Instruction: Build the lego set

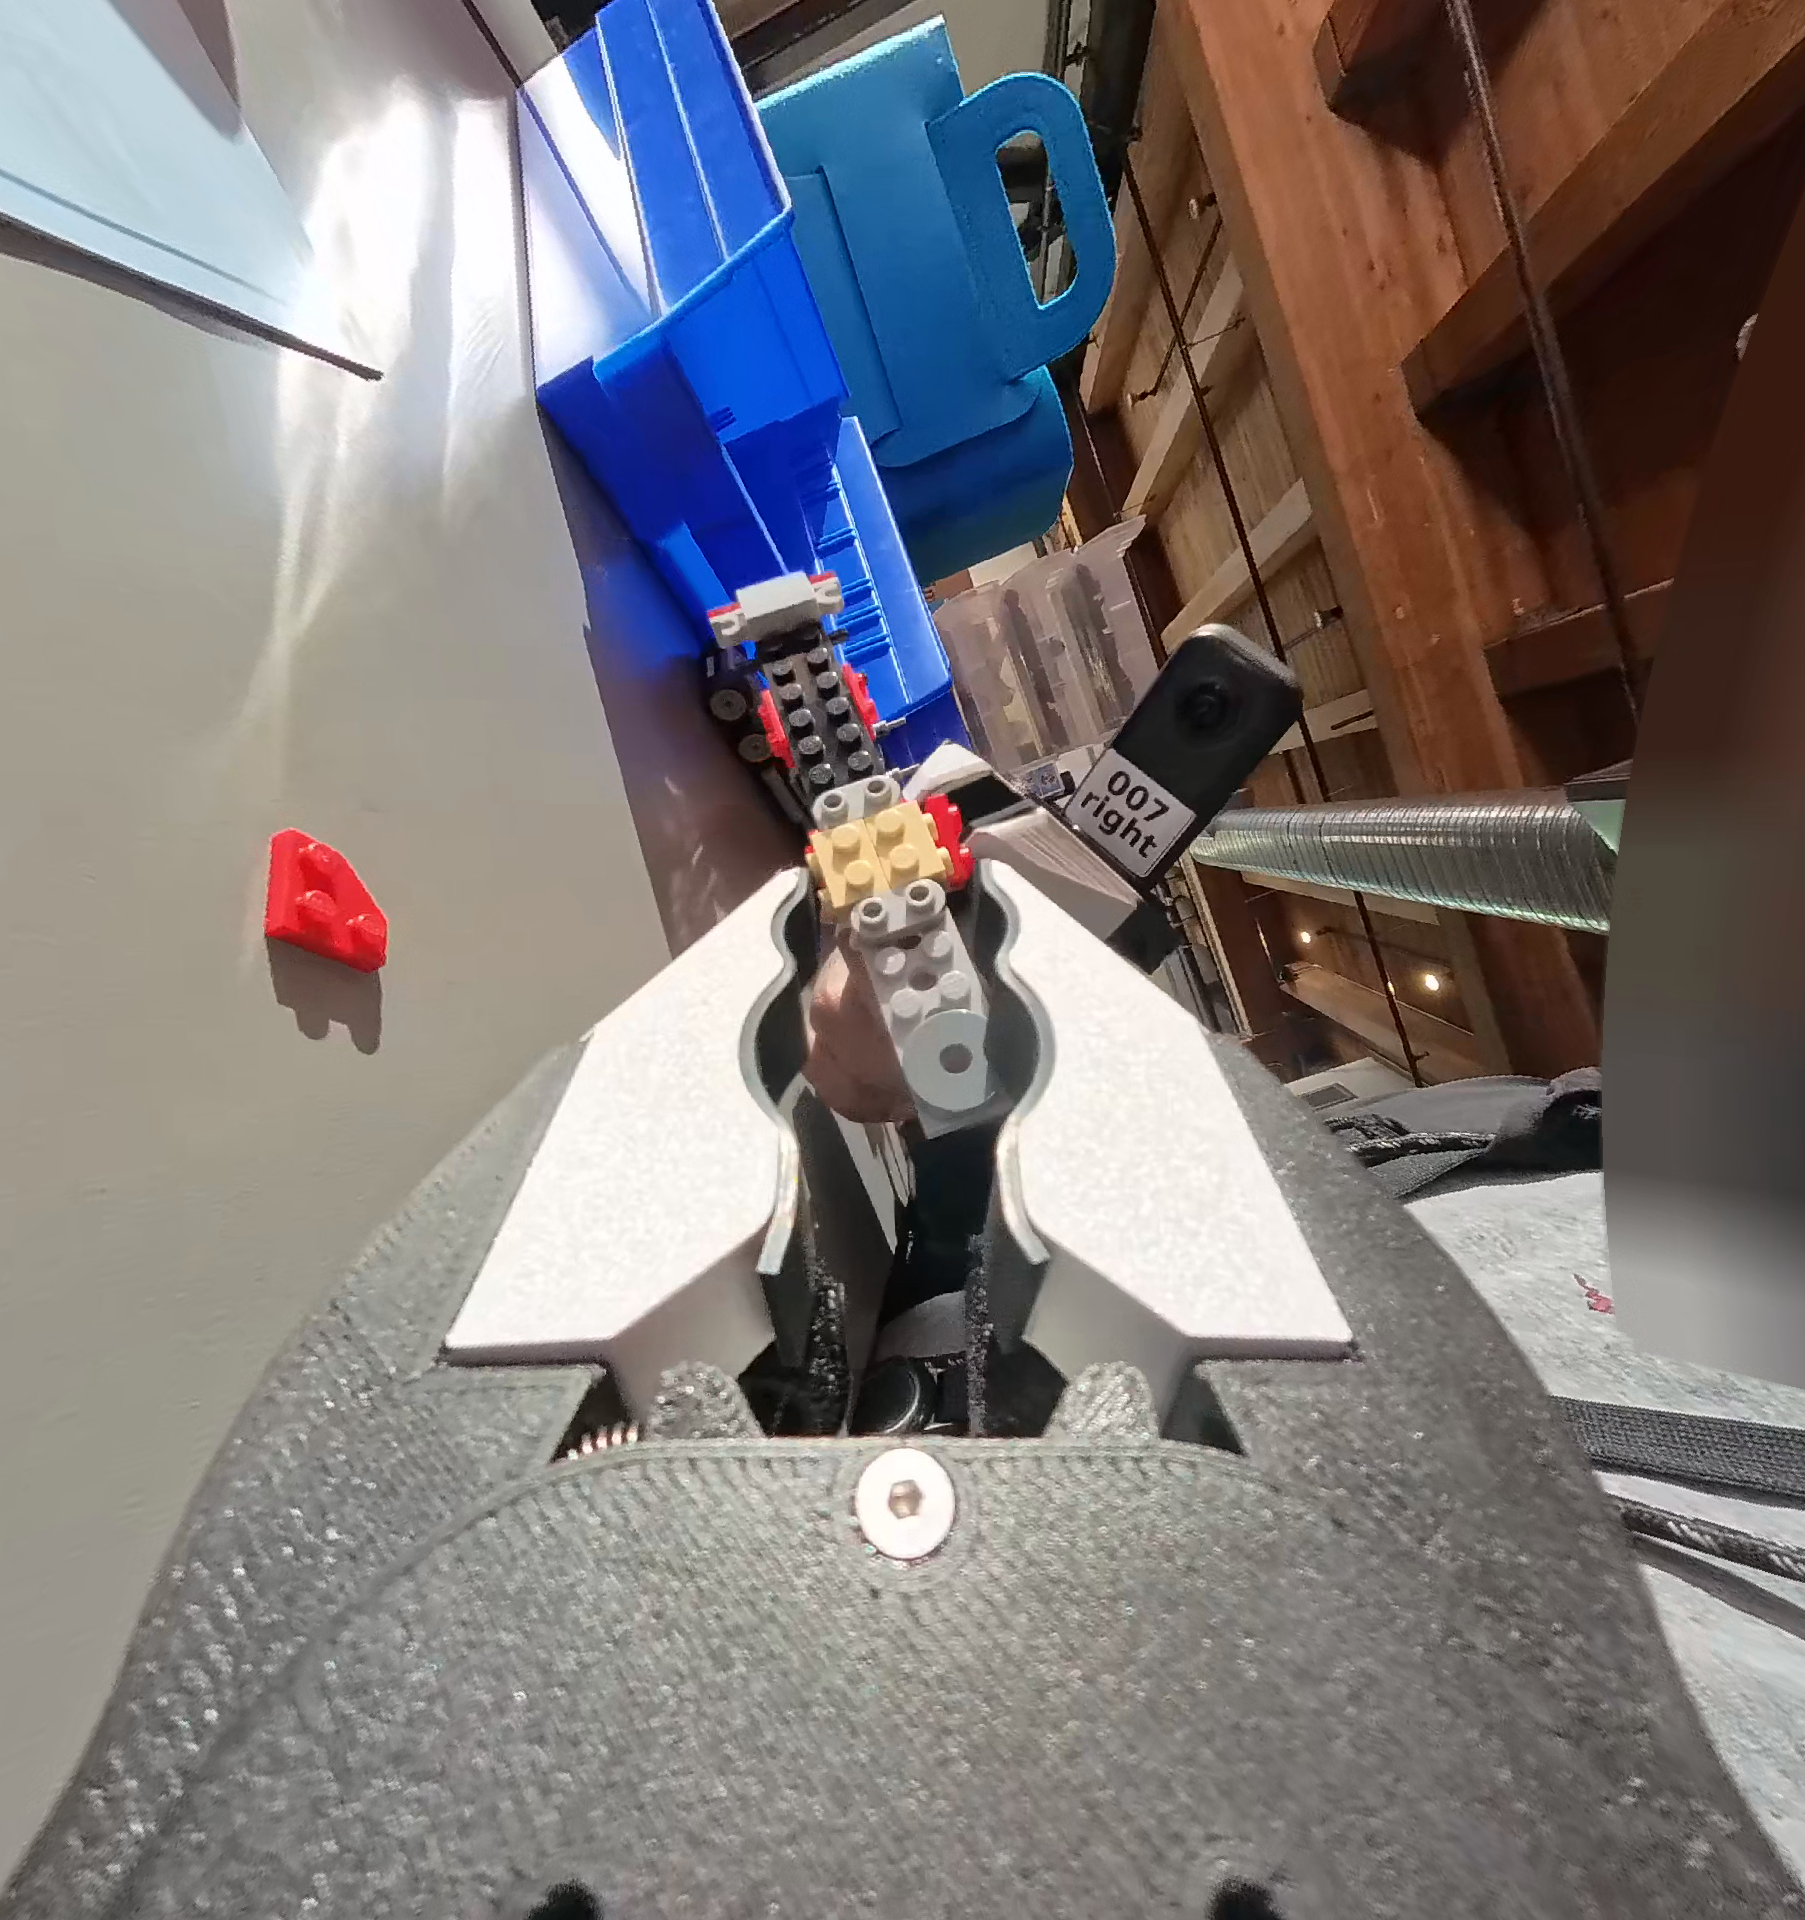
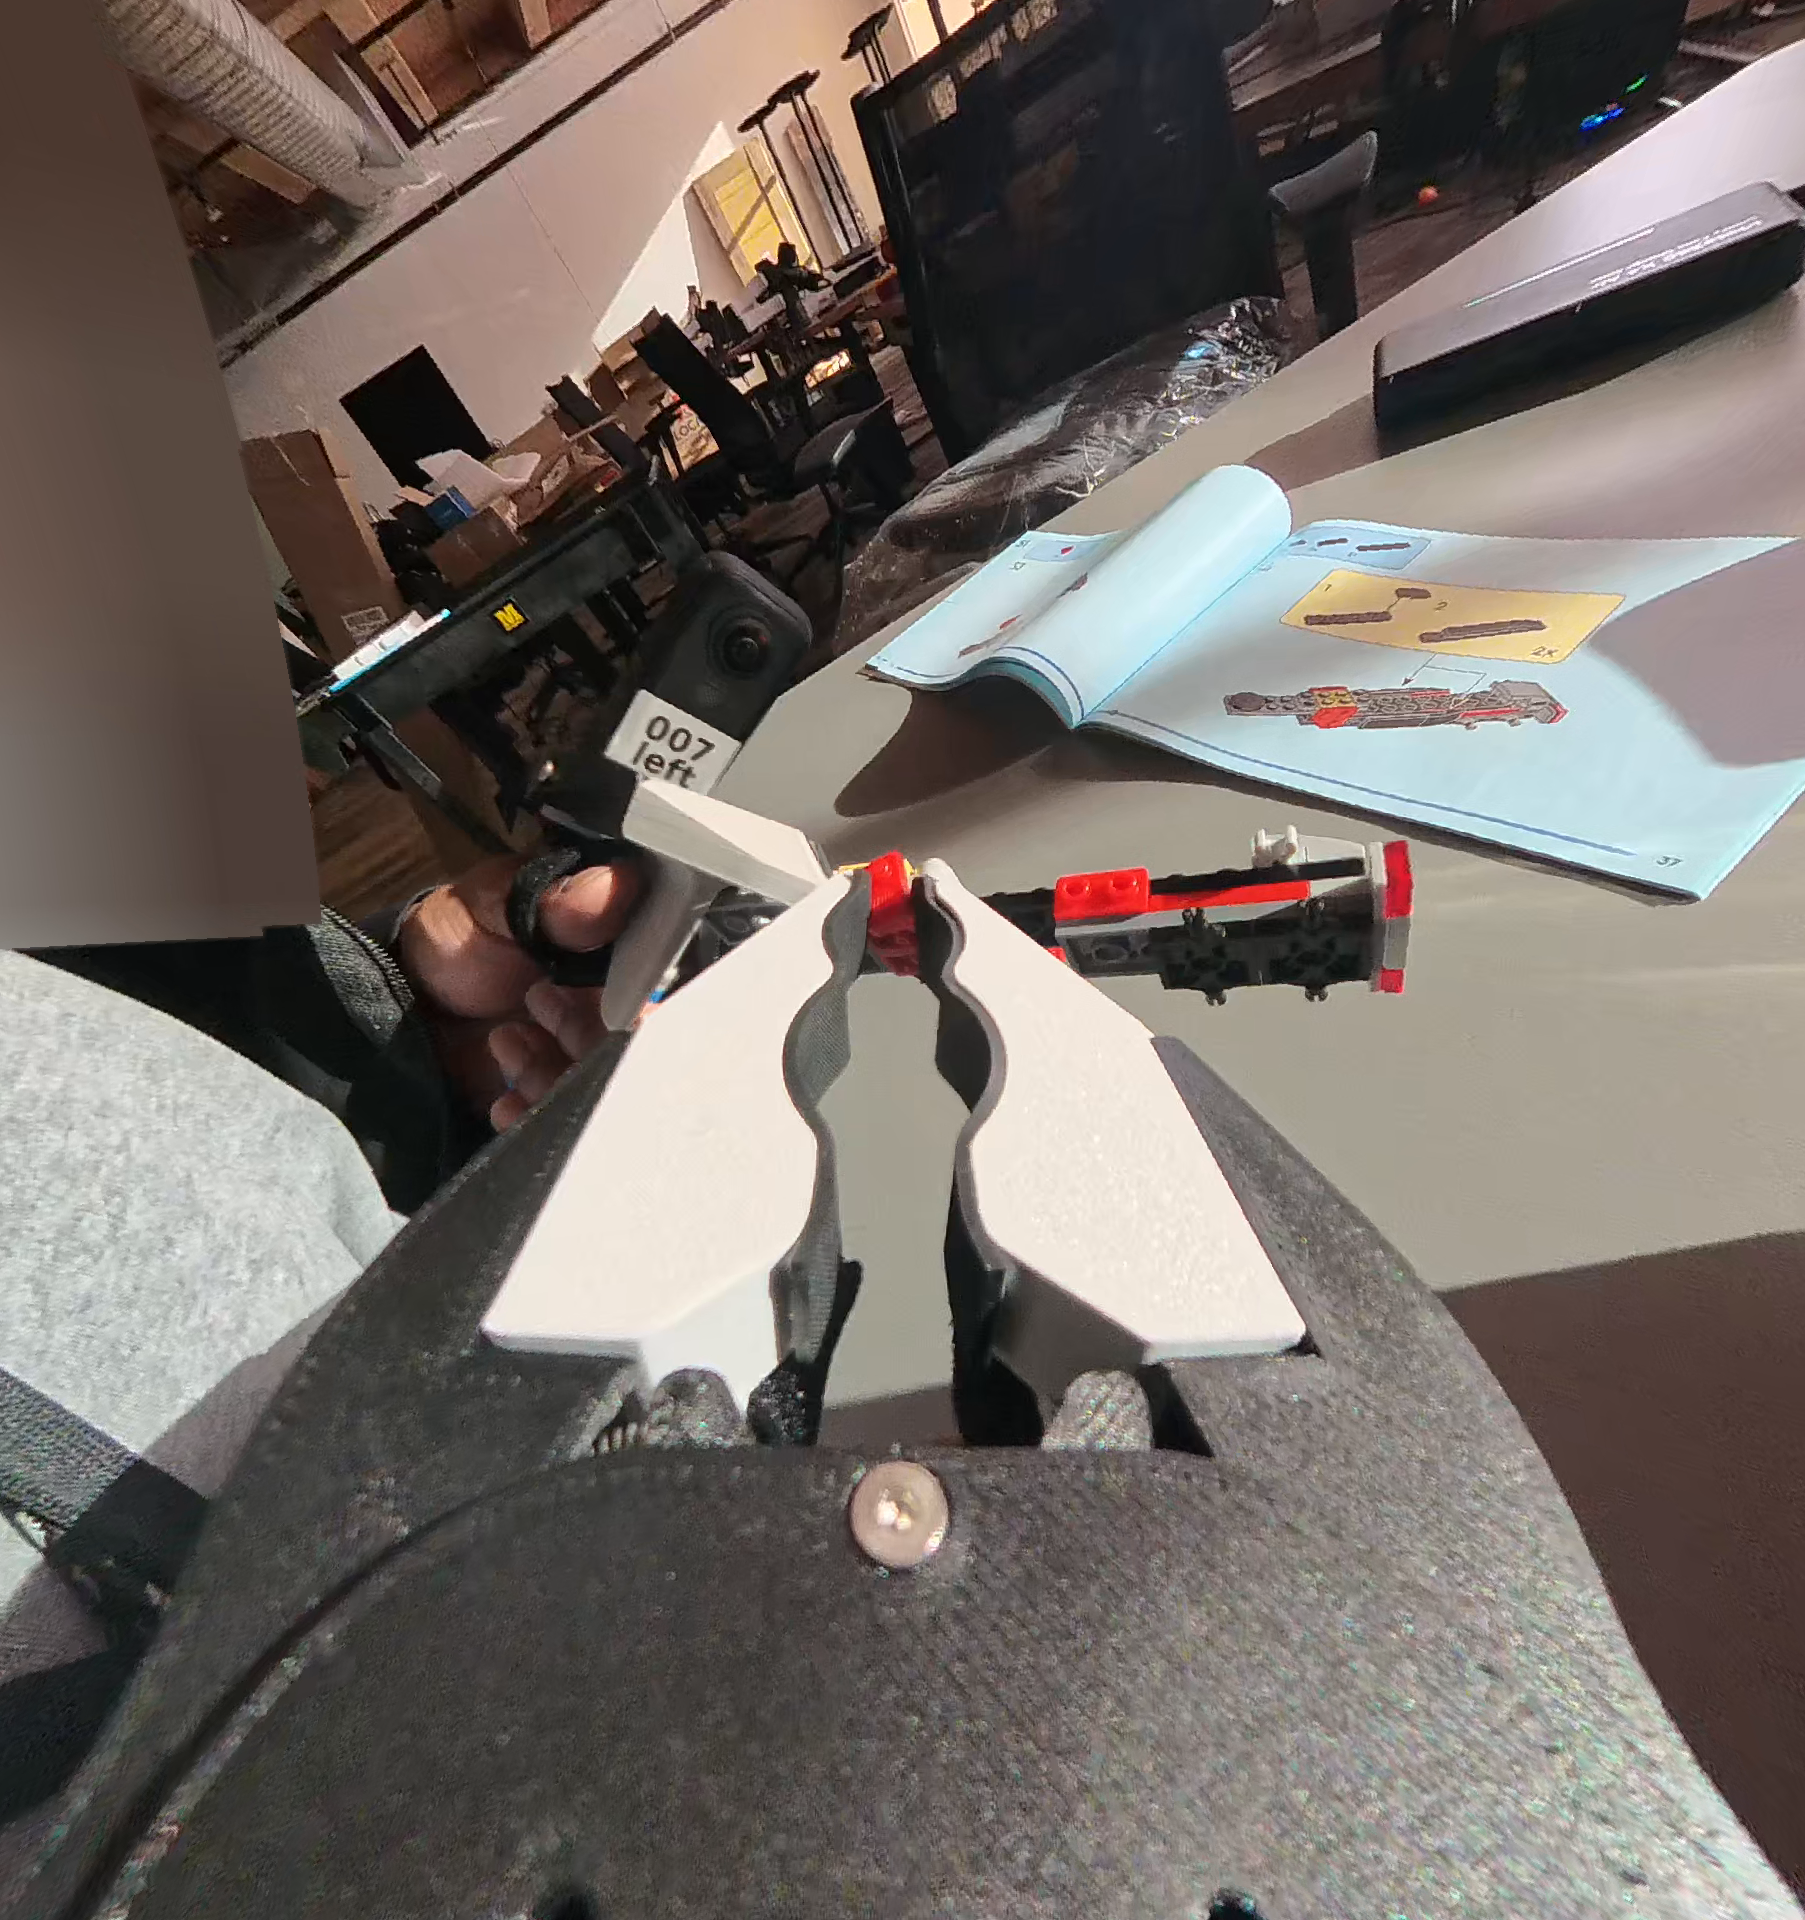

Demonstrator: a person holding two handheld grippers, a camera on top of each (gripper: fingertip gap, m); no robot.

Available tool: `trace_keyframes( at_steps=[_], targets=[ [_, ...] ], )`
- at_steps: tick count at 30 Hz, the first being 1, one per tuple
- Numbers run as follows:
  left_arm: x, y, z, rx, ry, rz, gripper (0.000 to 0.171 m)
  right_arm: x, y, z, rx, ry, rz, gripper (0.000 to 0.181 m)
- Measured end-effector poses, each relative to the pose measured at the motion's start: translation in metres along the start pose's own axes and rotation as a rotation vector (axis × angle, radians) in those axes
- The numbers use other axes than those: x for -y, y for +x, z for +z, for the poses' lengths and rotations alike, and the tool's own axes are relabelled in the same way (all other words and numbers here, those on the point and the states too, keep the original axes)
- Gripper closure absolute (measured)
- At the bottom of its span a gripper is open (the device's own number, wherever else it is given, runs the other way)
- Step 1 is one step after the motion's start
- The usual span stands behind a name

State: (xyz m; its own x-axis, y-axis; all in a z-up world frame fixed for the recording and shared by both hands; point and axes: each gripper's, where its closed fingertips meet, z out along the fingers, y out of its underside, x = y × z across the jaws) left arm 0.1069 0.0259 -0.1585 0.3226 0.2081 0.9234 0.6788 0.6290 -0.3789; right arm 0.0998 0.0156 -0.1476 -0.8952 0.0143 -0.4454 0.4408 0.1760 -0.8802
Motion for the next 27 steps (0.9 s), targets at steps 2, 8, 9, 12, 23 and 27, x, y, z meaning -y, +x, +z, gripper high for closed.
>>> trace_keyframes(
  at_steps=[2,8,9,12,23,27],
  targets=[
    [0.001,0.001,-0.001,-0.014,0.005,-0.014,0.144,0.001,-0.002,-0.001,0.015,0.009,-0.004,0.17],
    [0.002,0.004,-0.001,-0.057,0.011,-0.054,0.143,0.003,-0.004,-0.004,0.039,0.008,-0.053,0.166],
    [0.003,0.004,-0.001,-0.062,0.015,-0.061,0.143,0.004,-0.003,-0.005,0.036,0.005,-0.075,0.165],
    [0.005,0.005,-0.003,-0.075,0.024,-0.077,0.144,0.006,0.0,-0.01,0.028,0.007,-0.169,0.163],
    [0.0,0.005,0.0,-0.072,-0.01,-0.072,0.144,-0.002,-0.006,-0.005,0.036,-0.047,-0.442,0.161],
    [-0.001,0.005,0.0,-0.073,-0.014,-0.074,0.144,-0.004,-0.006,-0.005,0.028,-0.045,-0.473,0.162]
  ],
)
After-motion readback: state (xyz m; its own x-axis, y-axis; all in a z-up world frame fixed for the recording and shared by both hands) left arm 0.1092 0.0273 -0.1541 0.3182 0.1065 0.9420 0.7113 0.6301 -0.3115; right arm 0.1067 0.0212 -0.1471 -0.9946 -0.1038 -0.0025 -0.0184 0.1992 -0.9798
